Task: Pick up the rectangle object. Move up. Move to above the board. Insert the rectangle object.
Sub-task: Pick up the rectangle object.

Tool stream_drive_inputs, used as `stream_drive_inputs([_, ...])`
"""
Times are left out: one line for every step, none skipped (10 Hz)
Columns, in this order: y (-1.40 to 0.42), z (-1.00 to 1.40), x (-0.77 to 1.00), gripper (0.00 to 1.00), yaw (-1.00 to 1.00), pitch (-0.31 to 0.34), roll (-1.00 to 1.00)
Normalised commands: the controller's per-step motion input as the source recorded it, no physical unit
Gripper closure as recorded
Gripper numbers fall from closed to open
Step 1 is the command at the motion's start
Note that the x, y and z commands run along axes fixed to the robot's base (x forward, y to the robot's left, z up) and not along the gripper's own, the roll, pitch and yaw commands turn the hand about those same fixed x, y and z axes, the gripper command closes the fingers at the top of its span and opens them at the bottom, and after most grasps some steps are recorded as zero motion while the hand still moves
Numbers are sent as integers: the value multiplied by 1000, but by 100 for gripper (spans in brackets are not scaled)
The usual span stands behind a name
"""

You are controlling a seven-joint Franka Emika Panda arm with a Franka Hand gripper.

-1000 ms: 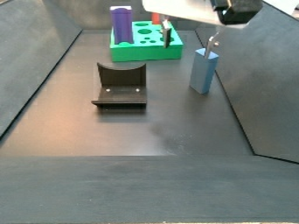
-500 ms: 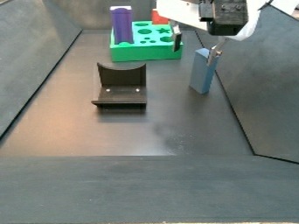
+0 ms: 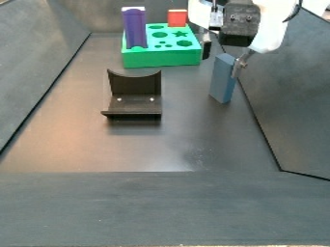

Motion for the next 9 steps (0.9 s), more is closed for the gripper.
stream_drive_inputs([-60,-343,-240,0,-394,-4,7])
stream_drive_inputs([-54,-371,-263,0,-374,0,31])
stream_drive_inputs([-86,-337,-223,0,-369,0,29])
stream_drive_inputs([0,0,0,0,0,0,26])
stream_drive_inputs([0,0,0,0,0,0,0])
stream_drive_inputs([0,0,0,100,0,0,0])
stream_drive_inputs([0,0,0,100,0,0,0])
stream_drive_inputs([0,0,0,100,0,0,0])
stream_drive_inputs([0,0,0,100,0,0,0])
